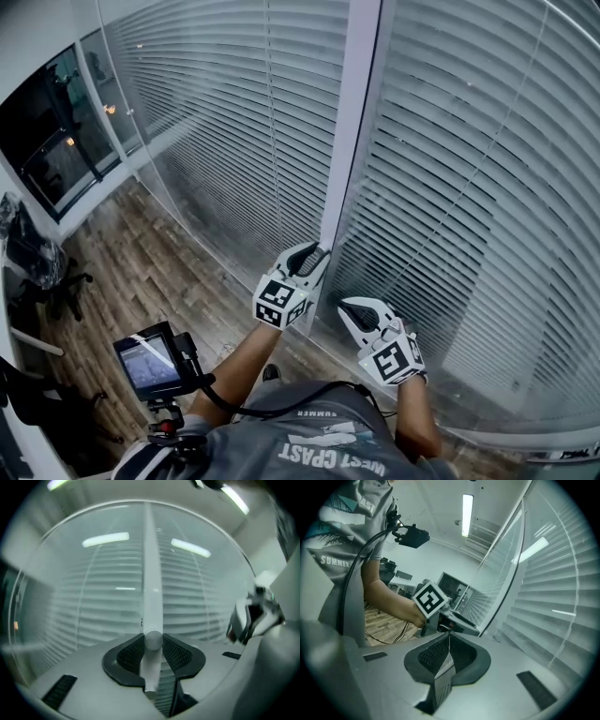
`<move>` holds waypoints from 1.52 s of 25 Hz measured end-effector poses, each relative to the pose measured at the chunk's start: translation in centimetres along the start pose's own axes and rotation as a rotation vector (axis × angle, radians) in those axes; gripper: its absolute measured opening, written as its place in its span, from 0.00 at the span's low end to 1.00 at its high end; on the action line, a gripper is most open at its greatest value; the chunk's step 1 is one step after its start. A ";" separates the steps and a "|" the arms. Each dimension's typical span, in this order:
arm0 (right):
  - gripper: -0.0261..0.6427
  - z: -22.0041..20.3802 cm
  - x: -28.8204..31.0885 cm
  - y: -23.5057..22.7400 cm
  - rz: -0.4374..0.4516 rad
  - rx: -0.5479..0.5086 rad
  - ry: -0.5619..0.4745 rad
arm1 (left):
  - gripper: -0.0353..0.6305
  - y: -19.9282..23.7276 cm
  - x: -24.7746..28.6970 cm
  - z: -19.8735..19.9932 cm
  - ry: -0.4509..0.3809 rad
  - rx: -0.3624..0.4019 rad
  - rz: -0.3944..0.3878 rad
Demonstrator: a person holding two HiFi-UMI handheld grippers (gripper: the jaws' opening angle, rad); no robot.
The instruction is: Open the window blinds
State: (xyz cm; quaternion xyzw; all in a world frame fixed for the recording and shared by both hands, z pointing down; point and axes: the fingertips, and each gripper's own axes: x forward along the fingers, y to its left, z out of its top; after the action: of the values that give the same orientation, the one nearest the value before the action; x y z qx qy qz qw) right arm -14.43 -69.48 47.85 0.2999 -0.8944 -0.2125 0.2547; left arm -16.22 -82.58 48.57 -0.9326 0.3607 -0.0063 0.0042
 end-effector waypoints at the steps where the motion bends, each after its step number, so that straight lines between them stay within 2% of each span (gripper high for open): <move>1: 0.05 0.0 0.0 0.0 0.000 0.000 0.000 | 0.24 0.2 -0.1 0.1 -0.039 -0.202 -0.035; 2: 0.05 -0.1 0.1 0.1 0.001 0.000 -0.001 | 0.24 0.5 -0.2 0.1 -0.069 -0.368 -0.063; 3: 0.05 -0.2 0.1 0.1 0.001 0.001 -0.002 | 0.24 0.7 -0.2 0.1 -0.092 -0.495 -0.084; 4: 0.05 -0.3 0.2 0.1 0.002 0.002 -0.003 | 0.24 0.9 -0.3 0.0 -0.110 -0.586 -0.101; 5: 0.05 -0.3 0.3 0.1 0.003 0.002 -0.002 | 0.24 1.0 -0.3 0.0 -0.124 -0.649 -0.114; 6: 0.05 -0.3 0.3 0.1 0.004 0.002 -0.001 | 0.24 1.1 -0.3 0.0 -0.134 -0.680 -0.123; 7: 0.05 -0.4 0.3 0.1 0.006 0.003 0.001 | 0.24 1.1 -0.2 0.1 -0.137 -0.670 -0.124; 8: 0.05 -0.4 0.3 0.1 0.009 0.003 0.002 | 0.25 1.0 -0.2 0.2 -0.128 -0.609 -0.114; 9: 0.05 -0.4 0.3 0.1 0.010 0.004 0.002 | 0.25 0.8 -0.3 0.3 -0.105 -0.484 -0.090; 10: 0.05 -0.4 0.3 0.2 0.012 0.005 0.001 | 0.25 0.6 -0.4 0.3 -0.070 -0.296 -0.048; 13: 0.05 -0.8 0.1 0.4 0.011 0.010 0.004 | 0.30 -0.1 -0.8 0.1 0.064 0.405 0.106; 14: 0.05 -0.9 0.1 0.4 0.010 0.012 0.007 | 0.30 -0.3 -0.7 0.0 0.102 0.577 0.138; 15: 0.05 -0.9 0.1 0.3 0.010 0.013 0.009 | 0.29 -0.5 -0.6 0.0 0.127 0.693 0.158; 16: 0.05 -0.9 0.1 0.3 0.012 0.013 0.011 | 0.28 -0.7 -0.5 0.0 0.139 0.761 0.171; 18: 0.05 -0.7 0.1 0.4 0.019 0.013 0.011 | 0.25 -0.8 -0.5 0.0 0.141 0.797 0.185; 19: 0.05 -0.7 0.1 0.4 0.022 0.014 0.011 | 0.24 -0.8 -0.5 0.1 0.133 0.768 0.183; 20: 0.05 -0.7 0.1 0.4 0.023 0.014 0.012 | 0.24 -0.7 -0.6 0.1 0.119 0.694 0.169; 21: 0.05 -0.7 0.1 0.3 0.023 0.014 0.013 | 0.24 -0.5 -0.6 0.1 0.095 0.566 0.140; 22: 0.05 -0.7 0.0 0.2 0.023 0.015 0.013 | 0.24 -0.3 -0.6 0.2 0.060 0.382 0.097; 25: 0.05 -0.8 0.0 0.2 0.027 0.017 0.013 | 0.24 0.5 -0.6 0.5 -0.068 -0.324 -0.059; 26: 0.05 -0.9 0.0 0.3 0.029 0.018 0.013 | 0.24 0.7 -0.6 0.4 -0.102 -0.521 -0.102; 27: 0.05 -1.0 0.1 0.3 0.030 0.020 0.014 | 0.24 0.8 -0.6 0.3 -0.127 -0.664 -0.132; 28: 0.05 -1.0 0.1 0.4 0.031 0.021 0.014 | 0.24 0.9 -0.6 0.2 -0.141 -0.745 -0.149; 30: 0.05 -1.1 0.3 0.3 0.033 0.021 0.014 | 0.24 1.0 -0.6 0.1 -0.147 -0.777 -0.157; 35: 0.05 -1.1 0.6 0.2 0.043 0.015 0.009 | 0.25 1.2 -0.5 0.4 -0.150 -0.738 -0.153; 36: 0.05 -1.1 0.6 0.2 0.045 0.015 0.006 | 0.25 1.2 -0.5 0.4 -0.139 -0.690 -0.152; 38: 0.05 -1.1 0.7 0.1 0.046 0.014 0.000 | 0.25 0.9 -0.6 0.6 -0.087 -0.507 -0.136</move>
State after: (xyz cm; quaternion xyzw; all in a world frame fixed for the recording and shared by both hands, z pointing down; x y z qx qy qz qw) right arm -14.31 -70.05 49.01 0.2813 -0.9025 -0.2001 0.2575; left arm -17.26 -82.87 47.96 -0.9254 0.2869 0.1242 -0.2143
